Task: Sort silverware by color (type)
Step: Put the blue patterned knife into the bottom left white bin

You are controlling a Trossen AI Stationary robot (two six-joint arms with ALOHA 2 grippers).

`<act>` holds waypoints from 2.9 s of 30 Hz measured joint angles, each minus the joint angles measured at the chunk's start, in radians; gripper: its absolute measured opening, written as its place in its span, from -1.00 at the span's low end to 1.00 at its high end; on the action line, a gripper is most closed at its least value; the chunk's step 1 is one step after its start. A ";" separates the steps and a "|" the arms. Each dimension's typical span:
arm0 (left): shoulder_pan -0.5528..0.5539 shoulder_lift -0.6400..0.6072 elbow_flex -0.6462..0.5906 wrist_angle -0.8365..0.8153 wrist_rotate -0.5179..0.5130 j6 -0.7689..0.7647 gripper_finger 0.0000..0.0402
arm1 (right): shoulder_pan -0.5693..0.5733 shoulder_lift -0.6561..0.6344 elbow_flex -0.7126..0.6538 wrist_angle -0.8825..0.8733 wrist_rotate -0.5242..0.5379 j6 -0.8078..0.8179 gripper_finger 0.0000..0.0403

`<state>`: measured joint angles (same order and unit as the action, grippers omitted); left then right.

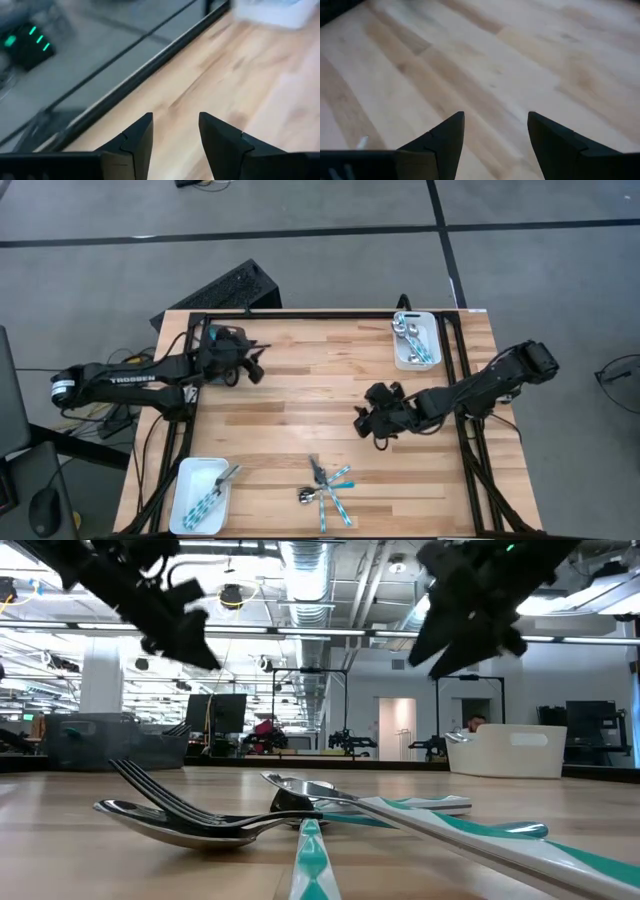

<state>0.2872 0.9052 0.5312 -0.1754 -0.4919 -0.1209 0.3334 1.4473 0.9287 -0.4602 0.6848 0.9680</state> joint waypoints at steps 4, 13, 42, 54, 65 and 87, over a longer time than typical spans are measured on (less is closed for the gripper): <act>-0.067 -0.002 -0.006 0.159 0.101 0.065 -0.26 | -0.001 0.089 0.004 0.140 -0.051 -0.012 0.11; -0.239 -0.002 -0.016 0.291 0.322 0.125 -0.26 | 0.044 0.307 0.141 0.321 -0.153 -0.047 -0.24; -0.725 0.243 -0.017 0.380 0.063 0.051 -0.26 | 0.255 0.604 0.519 0.030 -0.549 -0.093 0.00; -0.724 0.242 -0.017 0.414 0.034 0.047 -0.28 | 0.286 0.668 0.518 0.106 -0.557 -0.075 -0.05; -0.724 0.242 -0.017 0.403 0.003 0.050 -0.28 | 0.234 0.687 0.526 -0.059 -0.573 0.024 -0.16; -0.724 0.242 -0.017 0.373 -0.056 0.047 -0.28 | 0.239 0.557 0.515 -0.229 -0.222 0.060 -0.71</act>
<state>-0.4370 1.1473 0.5144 0.1974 -0.5481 -0.0743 0.5727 2.0044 1.4436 -0.6893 0.4632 1.0283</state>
